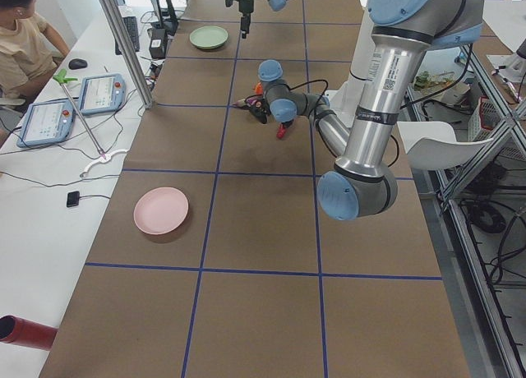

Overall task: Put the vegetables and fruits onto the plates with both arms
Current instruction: 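Grasp the red chili with the left gripper while the right gripper approaches the pomegranate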

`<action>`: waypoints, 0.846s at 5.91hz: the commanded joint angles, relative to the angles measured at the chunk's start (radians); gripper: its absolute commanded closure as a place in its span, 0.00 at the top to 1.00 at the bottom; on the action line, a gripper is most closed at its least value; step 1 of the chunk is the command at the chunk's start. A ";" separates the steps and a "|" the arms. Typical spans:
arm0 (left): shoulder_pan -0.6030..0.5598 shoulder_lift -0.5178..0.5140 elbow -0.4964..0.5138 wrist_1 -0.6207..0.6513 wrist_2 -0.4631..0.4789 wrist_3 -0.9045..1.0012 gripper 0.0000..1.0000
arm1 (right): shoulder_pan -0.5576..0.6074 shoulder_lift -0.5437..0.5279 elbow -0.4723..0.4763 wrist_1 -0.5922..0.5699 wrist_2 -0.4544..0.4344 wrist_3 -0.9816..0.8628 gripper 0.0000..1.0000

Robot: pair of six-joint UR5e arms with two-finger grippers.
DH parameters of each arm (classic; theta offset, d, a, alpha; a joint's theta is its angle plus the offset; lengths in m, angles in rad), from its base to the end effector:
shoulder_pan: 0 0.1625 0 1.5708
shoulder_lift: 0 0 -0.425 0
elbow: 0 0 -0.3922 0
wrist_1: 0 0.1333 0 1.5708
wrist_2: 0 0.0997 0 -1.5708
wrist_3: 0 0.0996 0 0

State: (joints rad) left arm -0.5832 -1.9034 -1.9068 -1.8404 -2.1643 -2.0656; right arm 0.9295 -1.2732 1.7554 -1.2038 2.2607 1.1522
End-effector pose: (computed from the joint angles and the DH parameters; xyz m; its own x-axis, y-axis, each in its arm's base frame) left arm 0.4348 -0.3798 0.2895 0.3963 -0.7331 -0.5528 0.3048 0.6730 -0.6740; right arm -0.3003 -0.5191 0.3628 0.4961 0.1404 0.8568 -0.1429 0.9866 -0.0790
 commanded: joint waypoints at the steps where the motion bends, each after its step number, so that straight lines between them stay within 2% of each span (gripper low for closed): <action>1: 0.058 -0.098 0.122 0.004 0.015 -0.108 1.00 | -0.087 0.046 0.006 0.000 -0.052 0.134 1.00; 2: 0.063 -0.144 0.164 0.024 0.023 -0.129 1.00 | -0.099 0.061 0.009 0.000 -0.053 0.164 1.00; 5: 0.097 -0.149 0.201 0.036 0.026 -0.128 0.98 | -0.124 0.077 0.013 0.000 -0.055 0.185 1.00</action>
State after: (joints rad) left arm -0.4957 -2.0495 -1.7240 -1.8041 -2.1396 -2.1934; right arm 0.8115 -1.2009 1.7682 -1.2042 2.2054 1.3311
